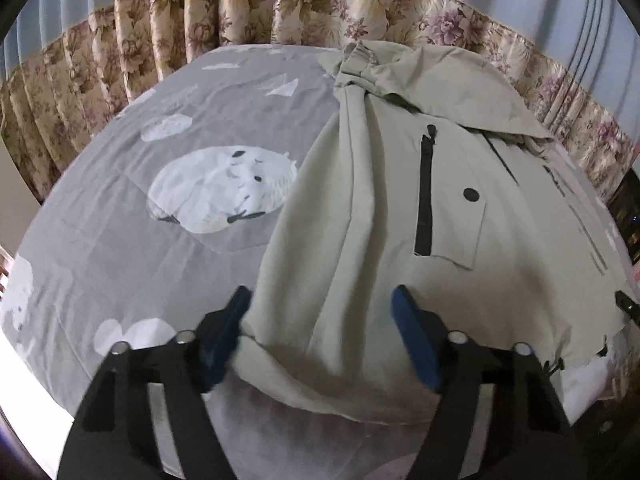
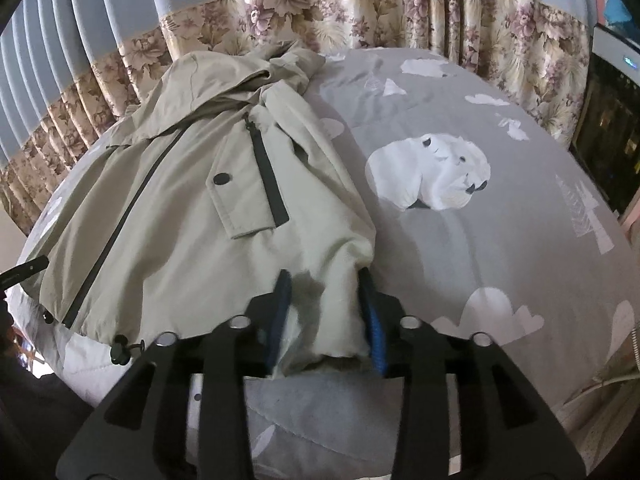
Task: Fold large clothes
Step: 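Grasp the jacket hem with the right gripper while the left gripper grasps the hem, then lift the hem with both grippers and fold it over the jacket body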
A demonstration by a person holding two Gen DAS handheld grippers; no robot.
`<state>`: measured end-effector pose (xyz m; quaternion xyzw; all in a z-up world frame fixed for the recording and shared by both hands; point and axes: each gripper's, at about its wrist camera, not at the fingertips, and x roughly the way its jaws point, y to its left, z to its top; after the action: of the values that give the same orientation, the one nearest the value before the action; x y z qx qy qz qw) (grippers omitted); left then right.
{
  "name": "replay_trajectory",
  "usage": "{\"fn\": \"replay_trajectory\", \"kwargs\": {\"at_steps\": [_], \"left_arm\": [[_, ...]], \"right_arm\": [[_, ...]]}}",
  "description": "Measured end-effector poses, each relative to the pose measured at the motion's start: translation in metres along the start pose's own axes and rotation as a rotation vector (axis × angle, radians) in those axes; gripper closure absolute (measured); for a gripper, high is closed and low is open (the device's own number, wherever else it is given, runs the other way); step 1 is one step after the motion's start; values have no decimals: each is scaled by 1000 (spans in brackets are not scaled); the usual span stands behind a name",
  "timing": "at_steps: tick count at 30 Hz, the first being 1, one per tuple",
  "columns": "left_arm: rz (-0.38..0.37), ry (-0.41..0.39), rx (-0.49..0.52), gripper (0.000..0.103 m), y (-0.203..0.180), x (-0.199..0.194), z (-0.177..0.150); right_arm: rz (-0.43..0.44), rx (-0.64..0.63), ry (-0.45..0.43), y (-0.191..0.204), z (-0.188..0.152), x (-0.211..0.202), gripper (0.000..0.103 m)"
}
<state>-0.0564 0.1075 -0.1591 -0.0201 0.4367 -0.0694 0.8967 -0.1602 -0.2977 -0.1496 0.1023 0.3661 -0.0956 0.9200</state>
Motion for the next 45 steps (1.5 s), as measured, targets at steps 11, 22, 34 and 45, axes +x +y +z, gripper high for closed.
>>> {"fn": "replay_trajectory", "kwargs": {"at_steps": [11, 22, 34, 45], "left_arm": [[-95, 37, 1, 80, 5, -4, 2], [-247, -140, -34, 91, -4, -37, 65], [-190, -248, -15, 93, 2, -33, 154], [-75, -318, 22, 93, -15, 31, 264]], "right_arm": [[36, 1, 54, 0, 2, 1, 93], [186, 26, -209, 5, 66, -32, 97], [132, -104, -348, 23, 158, -27, 97], [35, -126, -328, 34, 276, 55, 96]]}}
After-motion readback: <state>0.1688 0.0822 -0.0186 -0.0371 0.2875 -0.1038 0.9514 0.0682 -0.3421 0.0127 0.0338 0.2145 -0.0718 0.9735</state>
